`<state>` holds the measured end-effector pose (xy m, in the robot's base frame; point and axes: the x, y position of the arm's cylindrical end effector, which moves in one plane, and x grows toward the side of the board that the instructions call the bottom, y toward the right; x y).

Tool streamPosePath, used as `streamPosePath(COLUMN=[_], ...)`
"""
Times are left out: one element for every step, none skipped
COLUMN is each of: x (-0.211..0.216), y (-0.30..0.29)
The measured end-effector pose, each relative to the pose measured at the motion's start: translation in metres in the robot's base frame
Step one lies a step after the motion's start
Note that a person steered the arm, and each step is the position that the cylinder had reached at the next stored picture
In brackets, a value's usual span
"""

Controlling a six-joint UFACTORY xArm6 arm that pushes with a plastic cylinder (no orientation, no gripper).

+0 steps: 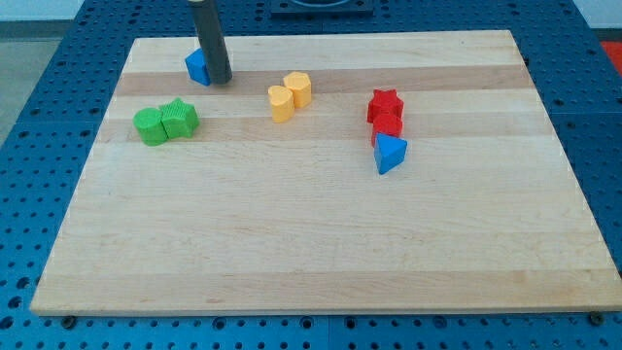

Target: Place the blue cube above the green blocks

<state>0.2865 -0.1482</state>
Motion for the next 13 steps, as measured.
streamPosePath(x=[0.007,-0.002,-0.009,-0.009,-0.009,-0.009,-0.01,-0.047,-0.059,-0.059,-0.058,-0.051,-0.049], y=[0.008,0.0,-0.016,-0.025,-0.026,-0.026,0.007,0.022,0.012,-0.005,-0.028,-0.038,-0.05])
